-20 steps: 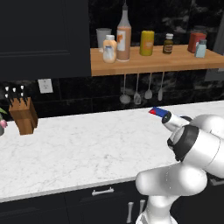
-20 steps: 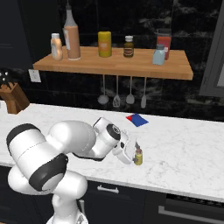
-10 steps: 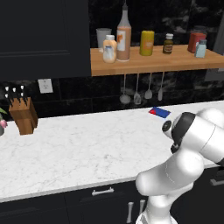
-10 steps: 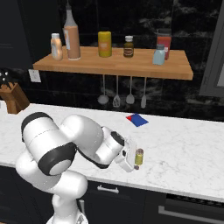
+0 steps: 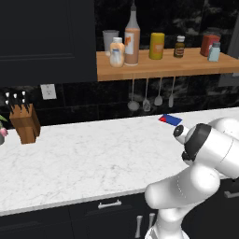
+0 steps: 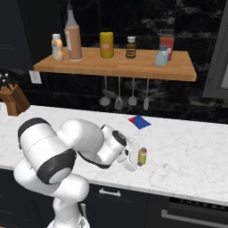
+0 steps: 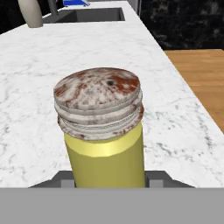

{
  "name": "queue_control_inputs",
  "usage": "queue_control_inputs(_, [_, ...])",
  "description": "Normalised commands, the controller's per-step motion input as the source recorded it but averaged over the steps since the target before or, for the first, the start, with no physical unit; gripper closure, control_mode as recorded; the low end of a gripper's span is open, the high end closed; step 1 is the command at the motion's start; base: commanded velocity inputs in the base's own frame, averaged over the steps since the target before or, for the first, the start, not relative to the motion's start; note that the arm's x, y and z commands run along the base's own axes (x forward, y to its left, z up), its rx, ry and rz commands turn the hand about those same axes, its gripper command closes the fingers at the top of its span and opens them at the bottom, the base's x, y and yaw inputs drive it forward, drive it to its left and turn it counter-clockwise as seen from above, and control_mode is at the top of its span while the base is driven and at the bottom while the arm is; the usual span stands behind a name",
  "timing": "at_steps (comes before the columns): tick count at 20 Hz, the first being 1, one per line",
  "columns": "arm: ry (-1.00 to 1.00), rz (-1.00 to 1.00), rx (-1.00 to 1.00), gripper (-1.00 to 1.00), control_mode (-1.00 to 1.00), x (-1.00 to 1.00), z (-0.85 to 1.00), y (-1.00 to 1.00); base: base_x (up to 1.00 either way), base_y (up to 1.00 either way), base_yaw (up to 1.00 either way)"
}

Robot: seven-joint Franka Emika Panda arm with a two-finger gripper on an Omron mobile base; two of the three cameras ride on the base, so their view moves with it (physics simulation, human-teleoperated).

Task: Put the shaker and condiment bottle from the counter next to their counterparts in the cabinet.

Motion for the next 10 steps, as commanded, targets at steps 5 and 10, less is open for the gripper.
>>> queue_control_inputs(5, [-0.20,0.08,0.00,1.00,-1.00,-0.07,0.71,0.00,0.00,0.00,0.00])
queue_control_inputs(10, [-0.15,0.16,0.00,1.00,-1.00,-0.02,0.53,0.00,0.00,0.00,0.00])
